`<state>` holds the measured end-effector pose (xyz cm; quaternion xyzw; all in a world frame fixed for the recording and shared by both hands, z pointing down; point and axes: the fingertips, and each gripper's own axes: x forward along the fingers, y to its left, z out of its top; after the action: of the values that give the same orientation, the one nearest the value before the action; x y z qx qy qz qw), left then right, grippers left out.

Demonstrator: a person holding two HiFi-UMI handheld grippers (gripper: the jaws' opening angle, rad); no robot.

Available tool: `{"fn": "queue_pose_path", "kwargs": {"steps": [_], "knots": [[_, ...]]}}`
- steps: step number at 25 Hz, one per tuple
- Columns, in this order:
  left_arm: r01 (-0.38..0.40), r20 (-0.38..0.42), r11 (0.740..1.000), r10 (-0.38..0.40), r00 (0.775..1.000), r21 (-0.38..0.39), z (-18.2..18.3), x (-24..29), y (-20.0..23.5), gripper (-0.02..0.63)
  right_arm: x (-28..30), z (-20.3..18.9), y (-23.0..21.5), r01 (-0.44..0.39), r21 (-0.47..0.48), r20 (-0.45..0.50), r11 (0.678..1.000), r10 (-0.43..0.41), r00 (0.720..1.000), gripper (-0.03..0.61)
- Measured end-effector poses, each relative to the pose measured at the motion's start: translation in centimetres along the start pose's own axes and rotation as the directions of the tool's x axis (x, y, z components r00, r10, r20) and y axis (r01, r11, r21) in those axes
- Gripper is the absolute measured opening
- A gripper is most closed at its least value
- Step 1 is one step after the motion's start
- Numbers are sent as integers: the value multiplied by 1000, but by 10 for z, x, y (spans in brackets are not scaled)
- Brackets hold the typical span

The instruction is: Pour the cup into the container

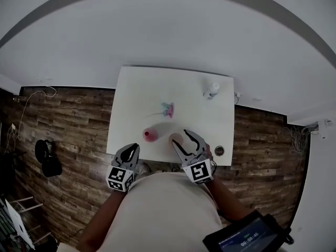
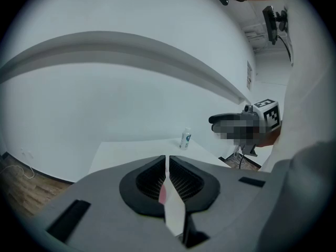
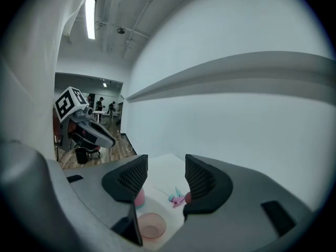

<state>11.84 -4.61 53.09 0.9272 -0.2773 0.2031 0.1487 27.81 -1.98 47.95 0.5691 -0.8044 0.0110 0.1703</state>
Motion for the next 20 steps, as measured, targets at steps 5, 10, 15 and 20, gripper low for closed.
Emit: {"fn": "queue_pose_path", "kwargs": {"steps": [5, 10, 15, 20], "knots": [[33, -14, 999, -33, 999, 13, -8, -24, 20, 12, 12, 14, 28, 30, 20, -1, 999, -30, 1000, 229], [60, -14, 998, -60, 998, 3, -22, -58, 39, 12, 20, 23, 67, 33, 25, -14, 999, -33, 999, 229], [78, -1, 997, -78, 997, -14, -36, -94, 61, 12, 22, 29, 99, 77, 31, -59, 997, -75, 995, 219], [105, 6, 994, -105, 994, -26, -61, -127, 71, 12, 15, 31, 123, 151, 55, -79, 987, -147, 986, 218]]}}
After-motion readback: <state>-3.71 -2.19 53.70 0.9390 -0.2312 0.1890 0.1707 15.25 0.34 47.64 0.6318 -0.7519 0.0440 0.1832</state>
